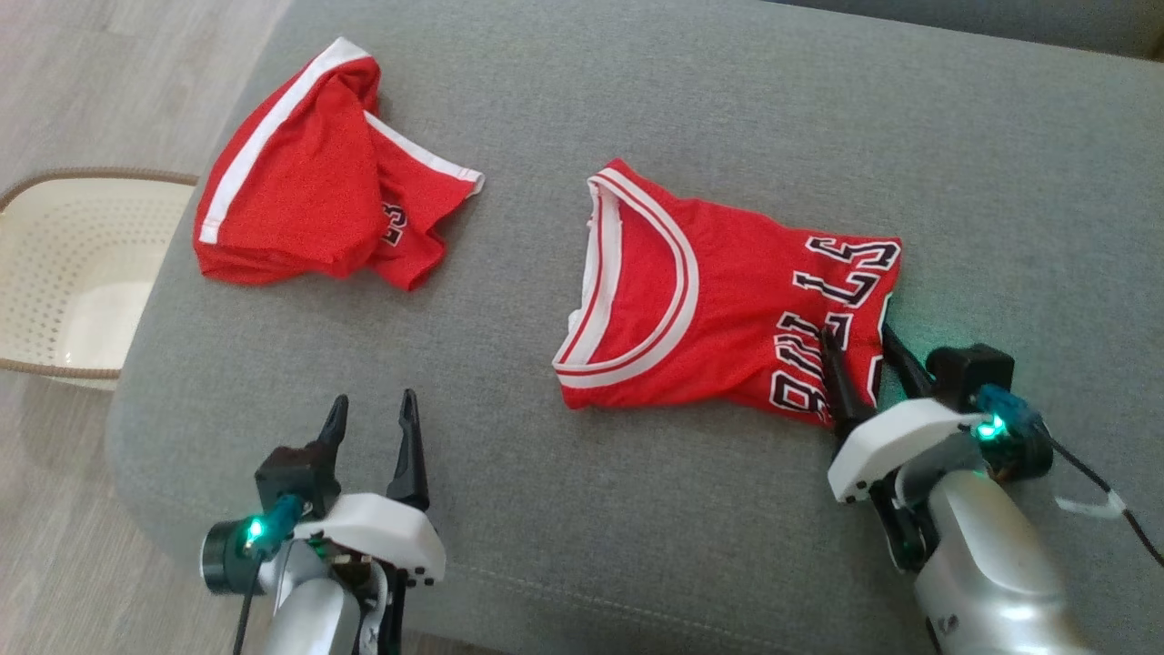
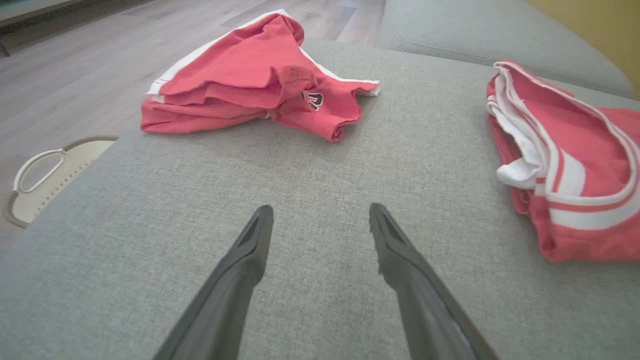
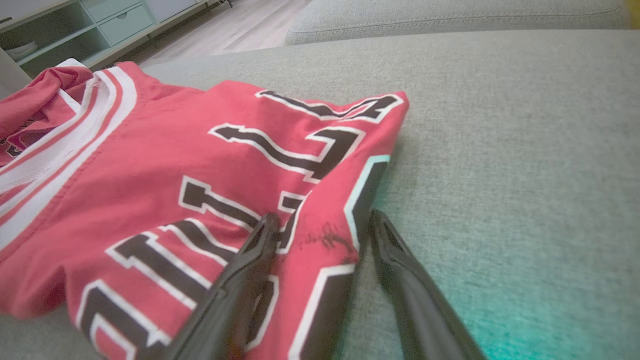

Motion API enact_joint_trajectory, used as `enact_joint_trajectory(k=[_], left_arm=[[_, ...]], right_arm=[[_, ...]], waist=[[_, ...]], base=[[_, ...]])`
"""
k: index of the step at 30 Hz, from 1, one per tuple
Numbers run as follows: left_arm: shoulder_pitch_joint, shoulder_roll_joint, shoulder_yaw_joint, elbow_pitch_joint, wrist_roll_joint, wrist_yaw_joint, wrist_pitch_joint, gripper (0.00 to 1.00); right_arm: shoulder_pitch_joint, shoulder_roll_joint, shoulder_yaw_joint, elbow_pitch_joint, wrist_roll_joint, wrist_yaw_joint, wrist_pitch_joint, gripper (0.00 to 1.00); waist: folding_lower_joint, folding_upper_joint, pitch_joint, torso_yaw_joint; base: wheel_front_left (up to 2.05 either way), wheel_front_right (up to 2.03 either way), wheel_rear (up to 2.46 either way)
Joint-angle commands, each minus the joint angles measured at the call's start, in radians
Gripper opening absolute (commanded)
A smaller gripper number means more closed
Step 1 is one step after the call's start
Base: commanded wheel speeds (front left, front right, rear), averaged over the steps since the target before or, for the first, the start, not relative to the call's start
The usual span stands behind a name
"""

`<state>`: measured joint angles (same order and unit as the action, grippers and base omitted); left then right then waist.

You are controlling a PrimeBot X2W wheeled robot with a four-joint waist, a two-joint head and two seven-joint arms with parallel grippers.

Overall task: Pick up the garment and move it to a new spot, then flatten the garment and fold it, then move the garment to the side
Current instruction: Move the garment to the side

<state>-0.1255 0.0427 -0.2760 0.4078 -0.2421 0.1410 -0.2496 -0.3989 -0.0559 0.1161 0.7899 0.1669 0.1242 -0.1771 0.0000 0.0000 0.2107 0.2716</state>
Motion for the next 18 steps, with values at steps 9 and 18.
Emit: enact_joint_trajectory(k=[9, 18], left_arm=[[-0.044, 0.008, 0.027, -0.040, 0.018, -0.014, -0.012, 1.00], [-0.059, 0.008, 0.038, -0.034, 0.044, -0.032, -0.012, 1.00]], right_arm=[[-0.056, 0.006, 0.061, 0.019, 0.051, 0.007, -0.021, 0.00], [-0.068, 0.006, 0.153, 0.004, 0.128, 0.007, -0.042, 0.00]], waist=[[0.0000, 0.0000, 0.003, -0.135], [0.0000, 0.0000, -0.003, -0.391]], base=[[0.00, 0.00, 0.00], [0.00, 0.00, 0.00]])
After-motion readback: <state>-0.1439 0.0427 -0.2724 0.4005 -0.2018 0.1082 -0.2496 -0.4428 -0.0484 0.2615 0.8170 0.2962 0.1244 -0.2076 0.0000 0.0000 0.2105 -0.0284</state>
